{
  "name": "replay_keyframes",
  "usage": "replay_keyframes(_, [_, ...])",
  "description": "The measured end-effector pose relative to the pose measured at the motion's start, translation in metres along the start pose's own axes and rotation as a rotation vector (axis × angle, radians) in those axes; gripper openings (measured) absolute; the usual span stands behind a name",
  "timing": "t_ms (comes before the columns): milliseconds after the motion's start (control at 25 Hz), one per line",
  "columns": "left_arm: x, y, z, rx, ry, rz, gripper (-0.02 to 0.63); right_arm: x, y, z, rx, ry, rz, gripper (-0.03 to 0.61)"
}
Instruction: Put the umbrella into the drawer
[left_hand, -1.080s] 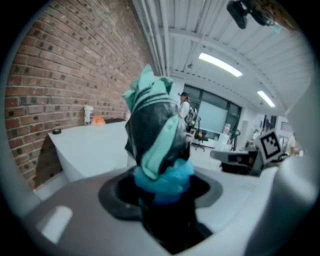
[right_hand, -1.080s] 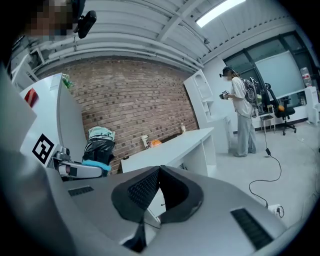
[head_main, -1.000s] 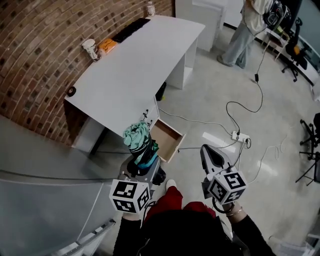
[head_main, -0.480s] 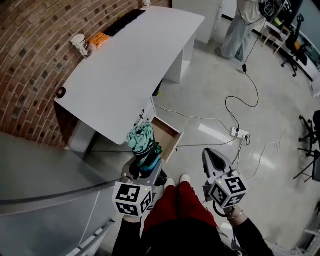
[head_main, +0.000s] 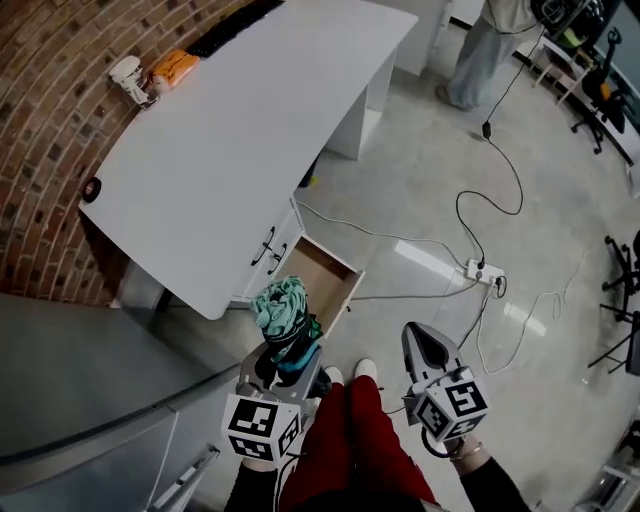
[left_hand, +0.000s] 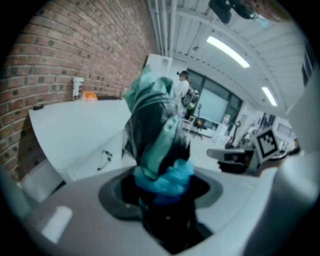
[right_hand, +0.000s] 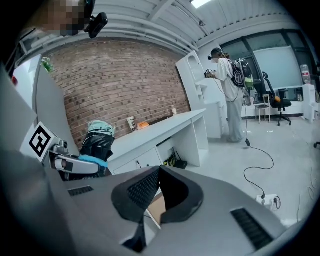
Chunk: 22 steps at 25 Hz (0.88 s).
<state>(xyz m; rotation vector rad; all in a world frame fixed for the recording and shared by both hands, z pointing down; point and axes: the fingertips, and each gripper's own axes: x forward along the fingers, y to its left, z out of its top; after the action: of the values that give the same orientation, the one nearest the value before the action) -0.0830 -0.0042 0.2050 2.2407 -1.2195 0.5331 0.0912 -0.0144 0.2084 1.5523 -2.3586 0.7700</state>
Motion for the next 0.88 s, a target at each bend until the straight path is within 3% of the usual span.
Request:
replay_keyframes(320, [0.062,0.027,-0.050,-0.037,0.051,-0.003,0.232,0.051,-0.022,-0.056,0.019,0.068,-0.011,0.002])
replay_keyframes(880, [0.128,0.067,-0.106,-0.064,0.099,0.010,0.232,0.136,-0.010,-0.134,-0.024,0.145,0.088,0.002])
